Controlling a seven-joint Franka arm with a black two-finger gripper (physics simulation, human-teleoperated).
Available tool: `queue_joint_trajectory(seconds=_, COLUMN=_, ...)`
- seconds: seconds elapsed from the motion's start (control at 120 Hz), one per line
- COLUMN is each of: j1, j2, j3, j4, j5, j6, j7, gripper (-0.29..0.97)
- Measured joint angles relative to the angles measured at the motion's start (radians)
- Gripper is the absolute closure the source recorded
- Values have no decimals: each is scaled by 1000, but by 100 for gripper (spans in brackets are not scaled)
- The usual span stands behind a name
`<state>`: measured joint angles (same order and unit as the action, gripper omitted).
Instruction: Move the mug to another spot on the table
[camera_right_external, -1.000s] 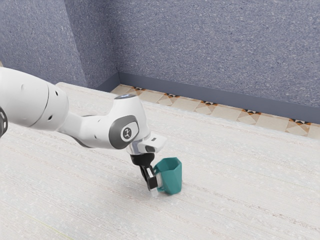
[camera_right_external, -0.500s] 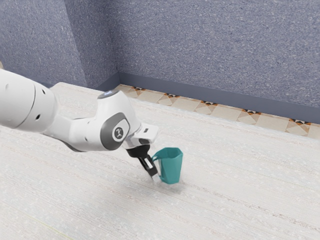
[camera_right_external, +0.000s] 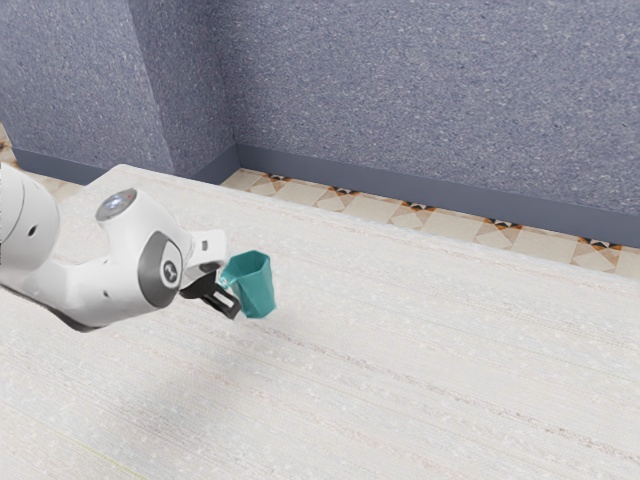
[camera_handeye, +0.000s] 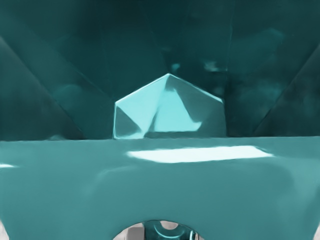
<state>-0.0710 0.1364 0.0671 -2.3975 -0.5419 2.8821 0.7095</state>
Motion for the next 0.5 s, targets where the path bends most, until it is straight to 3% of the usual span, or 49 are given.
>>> queue_joint_trajectory(seconds=0.25, j1=2, j2=74, j3=81, j4=-2, j5=-6, j6=43, j7=38, gripper=76)
queue_joint_trajectory(seconds=0.442, j1=5, j2=95, j3=98, j4=5, j5=-8, j6=55, j7=65, gripper=76)
queue_joint_trajectory(seconds=0.5, j1=5, j2=95, j3=99, j4=7, j5=-8, j6=54, j7=73, gripper=65)
